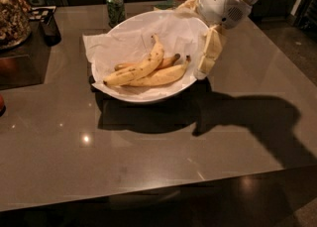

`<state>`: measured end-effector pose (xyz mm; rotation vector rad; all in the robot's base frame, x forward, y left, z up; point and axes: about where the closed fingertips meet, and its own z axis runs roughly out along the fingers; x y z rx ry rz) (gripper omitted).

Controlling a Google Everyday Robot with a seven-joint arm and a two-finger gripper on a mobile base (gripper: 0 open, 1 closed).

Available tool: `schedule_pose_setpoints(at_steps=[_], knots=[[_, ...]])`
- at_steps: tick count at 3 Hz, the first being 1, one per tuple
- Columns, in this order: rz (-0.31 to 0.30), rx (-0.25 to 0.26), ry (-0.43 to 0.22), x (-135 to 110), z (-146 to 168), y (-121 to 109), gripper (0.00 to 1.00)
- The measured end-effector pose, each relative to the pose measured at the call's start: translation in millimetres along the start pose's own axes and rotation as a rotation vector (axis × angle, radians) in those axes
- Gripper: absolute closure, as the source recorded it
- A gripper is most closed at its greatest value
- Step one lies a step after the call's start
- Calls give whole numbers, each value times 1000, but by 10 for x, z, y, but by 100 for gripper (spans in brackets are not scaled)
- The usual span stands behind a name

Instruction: Pick banana from white bowl

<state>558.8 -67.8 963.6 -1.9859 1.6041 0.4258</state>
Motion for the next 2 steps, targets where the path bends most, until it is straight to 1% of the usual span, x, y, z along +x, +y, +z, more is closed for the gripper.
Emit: schedule_pose_setpoints(at_steps=[1,2], knots=[[-27,-32,-28,16,248,-211,0],[-68,-71,-52,-90,497,-465,0]])
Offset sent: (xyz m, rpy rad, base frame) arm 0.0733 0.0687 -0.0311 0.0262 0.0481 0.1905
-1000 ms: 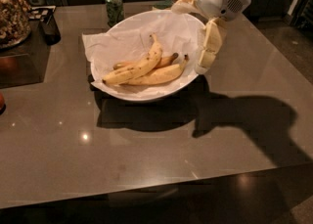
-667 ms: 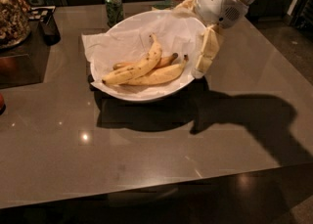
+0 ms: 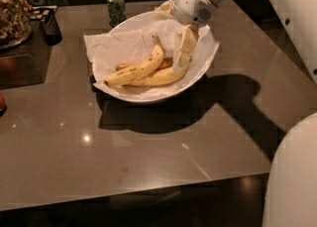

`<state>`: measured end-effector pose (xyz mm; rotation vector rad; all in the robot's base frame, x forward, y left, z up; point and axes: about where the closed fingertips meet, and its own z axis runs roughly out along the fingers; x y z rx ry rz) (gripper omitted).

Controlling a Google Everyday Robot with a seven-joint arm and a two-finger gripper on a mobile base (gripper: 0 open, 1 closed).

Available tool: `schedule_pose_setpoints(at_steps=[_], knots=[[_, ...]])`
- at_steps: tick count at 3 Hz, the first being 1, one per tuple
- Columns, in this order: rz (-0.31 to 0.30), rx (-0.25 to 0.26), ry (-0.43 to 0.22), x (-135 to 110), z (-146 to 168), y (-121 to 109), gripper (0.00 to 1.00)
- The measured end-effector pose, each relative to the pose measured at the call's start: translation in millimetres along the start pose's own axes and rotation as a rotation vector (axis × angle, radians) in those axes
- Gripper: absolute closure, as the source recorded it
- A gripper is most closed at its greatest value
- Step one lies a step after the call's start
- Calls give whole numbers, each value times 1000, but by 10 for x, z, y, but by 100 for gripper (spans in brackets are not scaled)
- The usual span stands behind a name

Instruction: Pick banana from white bowl

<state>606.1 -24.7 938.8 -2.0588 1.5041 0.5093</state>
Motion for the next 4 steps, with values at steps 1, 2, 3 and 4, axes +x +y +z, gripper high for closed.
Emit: schedule_pose_setpoints(at_steps=[1,2,3,4], knots=[[-3,13,-5,-25,13,-49,19],[-3,12,-5,-25,14,-49,38],[-43,-36,-38,-73,295,-146,28],[-75,-102,-72,-93,573,-212,23]])
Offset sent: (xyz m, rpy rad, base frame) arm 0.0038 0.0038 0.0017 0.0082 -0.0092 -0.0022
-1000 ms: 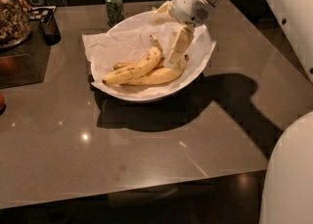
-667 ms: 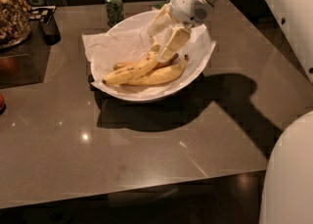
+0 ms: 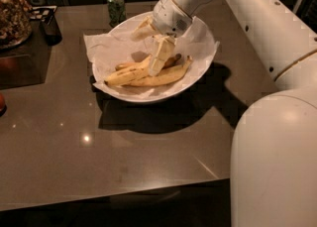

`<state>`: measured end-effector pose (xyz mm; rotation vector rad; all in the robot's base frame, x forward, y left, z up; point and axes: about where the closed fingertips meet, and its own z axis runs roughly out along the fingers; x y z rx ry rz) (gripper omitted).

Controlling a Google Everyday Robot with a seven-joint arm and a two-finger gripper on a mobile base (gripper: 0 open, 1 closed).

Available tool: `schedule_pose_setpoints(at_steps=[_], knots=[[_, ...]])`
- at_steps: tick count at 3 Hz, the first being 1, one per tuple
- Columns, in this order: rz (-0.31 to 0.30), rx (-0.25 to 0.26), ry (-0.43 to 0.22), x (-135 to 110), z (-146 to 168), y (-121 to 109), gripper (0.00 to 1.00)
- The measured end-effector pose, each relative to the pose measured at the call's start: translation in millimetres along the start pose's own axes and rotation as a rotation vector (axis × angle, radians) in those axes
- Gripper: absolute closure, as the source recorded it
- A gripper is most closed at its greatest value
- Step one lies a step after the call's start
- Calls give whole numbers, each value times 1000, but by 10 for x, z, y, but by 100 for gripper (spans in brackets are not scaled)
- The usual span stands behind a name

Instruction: Pick banana from white bowl

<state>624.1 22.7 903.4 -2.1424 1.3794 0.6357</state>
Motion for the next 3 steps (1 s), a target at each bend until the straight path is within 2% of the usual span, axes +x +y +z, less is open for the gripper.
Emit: schedule_pose_setpoints(at_steps=[1,2,3], knots=[[-12,-38,-12,43,175,-30,24],[-1,-56,-11,96,257,64,36],[20,-44,18,147,266,197,54]])
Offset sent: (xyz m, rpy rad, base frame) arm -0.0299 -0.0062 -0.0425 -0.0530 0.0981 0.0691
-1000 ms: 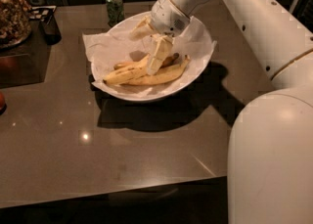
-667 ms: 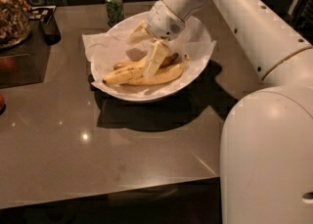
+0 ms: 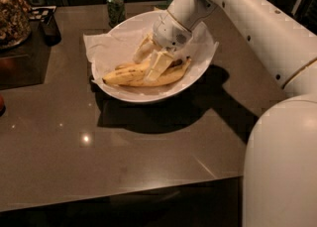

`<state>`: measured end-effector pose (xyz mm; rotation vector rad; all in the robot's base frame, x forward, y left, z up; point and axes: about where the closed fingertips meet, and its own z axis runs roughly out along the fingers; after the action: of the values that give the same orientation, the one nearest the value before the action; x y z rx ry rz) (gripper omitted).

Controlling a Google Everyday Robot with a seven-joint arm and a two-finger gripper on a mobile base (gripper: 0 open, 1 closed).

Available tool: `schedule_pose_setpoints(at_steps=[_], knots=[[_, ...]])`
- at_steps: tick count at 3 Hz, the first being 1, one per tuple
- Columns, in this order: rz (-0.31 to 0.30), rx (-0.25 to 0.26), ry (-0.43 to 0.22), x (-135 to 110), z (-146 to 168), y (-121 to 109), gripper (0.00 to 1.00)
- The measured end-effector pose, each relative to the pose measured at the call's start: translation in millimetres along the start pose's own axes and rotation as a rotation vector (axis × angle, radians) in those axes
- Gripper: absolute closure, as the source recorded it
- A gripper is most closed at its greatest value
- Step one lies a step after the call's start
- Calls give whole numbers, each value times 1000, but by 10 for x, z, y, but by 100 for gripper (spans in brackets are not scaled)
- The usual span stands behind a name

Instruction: Pick banana from white bowl

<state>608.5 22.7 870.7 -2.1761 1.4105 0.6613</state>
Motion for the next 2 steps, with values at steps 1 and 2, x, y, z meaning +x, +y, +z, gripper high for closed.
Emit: schedule_pose_setpoints(at_steps=[1,2], knots=[[24,48,38,40,-51,141,78],[44,115,88,56,-156,212,99]])
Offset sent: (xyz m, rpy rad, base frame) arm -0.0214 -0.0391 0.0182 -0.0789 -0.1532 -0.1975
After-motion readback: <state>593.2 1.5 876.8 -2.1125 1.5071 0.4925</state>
